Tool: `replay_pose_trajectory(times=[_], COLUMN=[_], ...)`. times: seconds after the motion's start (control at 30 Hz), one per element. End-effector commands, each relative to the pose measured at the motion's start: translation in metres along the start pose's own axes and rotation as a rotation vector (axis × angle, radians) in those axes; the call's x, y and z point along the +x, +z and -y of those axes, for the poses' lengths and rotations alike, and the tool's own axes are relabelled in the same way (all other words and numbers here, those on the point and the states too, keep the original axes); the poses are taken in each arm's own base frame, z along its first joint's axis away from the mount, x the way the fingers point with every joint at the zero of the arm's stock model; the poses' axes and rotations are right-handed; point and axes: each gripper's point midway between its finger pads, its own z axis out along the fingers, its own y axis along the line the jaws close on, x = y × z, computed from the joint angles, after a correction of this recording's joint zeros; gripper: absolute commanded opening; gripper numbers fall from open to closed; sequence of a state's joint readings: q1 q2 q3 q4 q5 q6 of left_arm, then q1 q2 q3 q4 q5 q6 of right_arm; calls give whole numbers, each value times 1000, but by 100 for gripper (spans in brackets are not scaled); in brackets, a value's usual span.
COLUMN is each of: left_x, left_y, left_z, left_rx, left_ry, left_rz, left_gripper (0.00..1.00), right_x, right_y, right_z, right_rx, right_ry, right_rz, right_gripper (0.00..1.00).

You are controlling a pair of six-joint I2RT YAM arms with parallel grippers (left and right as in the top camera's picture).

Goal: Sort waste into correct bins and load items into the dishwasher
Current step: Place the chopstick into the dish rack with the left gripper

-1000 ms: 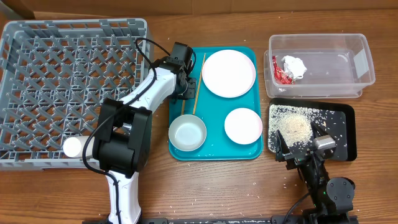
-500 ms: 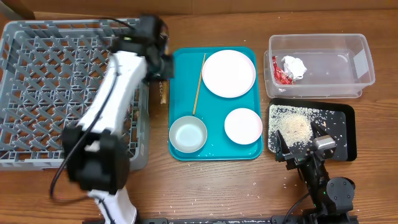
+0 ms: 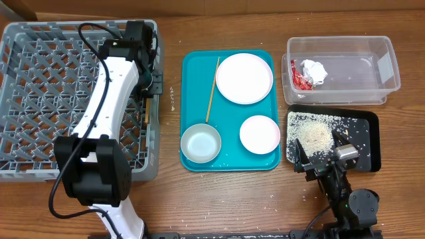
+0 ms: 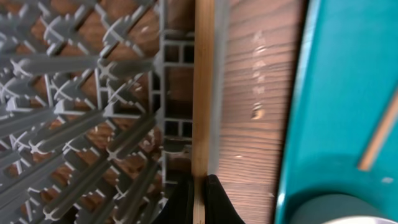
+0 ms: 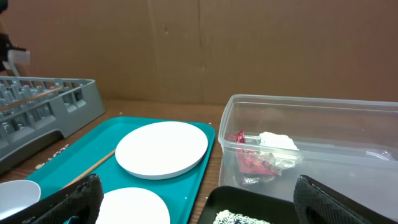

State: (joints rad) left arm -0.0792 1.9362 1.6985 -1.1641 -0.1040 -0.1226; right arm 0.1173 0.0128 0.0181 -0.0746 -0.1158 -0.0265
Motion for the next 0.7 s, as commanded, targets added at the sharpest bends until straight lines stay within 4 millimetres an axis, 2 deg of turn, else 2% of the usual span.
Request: replay_pose_trajectory(times=[0.0, 0.07, 0.13, 0.2, 0.23, 0.27, 0.3, 0.37, 0.47, 0.53, 0.6, 0.67], left_x=[-7, -7, -5, -4, -3, -4, -5, -10, -22, -26, -24, -21], left_y=[-3, 1, 8, 14, 15, 13, 6, -12, -49, -65, -66, -53], left_z=[-17, -18, -17, -15, -13, -9, -3, 12, 46, 74, 97, 117], left_rx=[-39, -41, -43, -35, -22, -5, 34, 113, 253, 315, 318, 289], left_ry=[-9, 16, 20, 22, 22, 23, 24, 29, 67, 116, 164, 196], left_rz=[30, 22, 2, -17, -19, -18, -12, 16, 100, 154, 167, 161], left_gripper=[4, 4, 12, 26, 50, 59, 62, 63, 57, 54, 54, 52], right_x=[1, 1, 1, 1, 1, 1, 1, 1, 1, 1, 1, 1], right_y=[0, 0, 0, 0, 0, 0, 0, 0, 0, 0, 0, 0], right_z=[2, 2, 2, 2, 2, 2, 2, 2, 2, 2, 2, 2], right_rx=[9, 9, 9, 9, 9, 9, 9, 9, 9, 9, 9, 9], right_ry=[-4, -4, -4, -4, -4, -4, -4, -4, -4, -4, -4, -4], right_rz=[6, 5, 5, 6, 5, 5, 5, 5, 6, 5, 5, 5], right_gripper=[100, 100, 100, 100, 100, 100, 100, 100, 100, 100, 100, 100])
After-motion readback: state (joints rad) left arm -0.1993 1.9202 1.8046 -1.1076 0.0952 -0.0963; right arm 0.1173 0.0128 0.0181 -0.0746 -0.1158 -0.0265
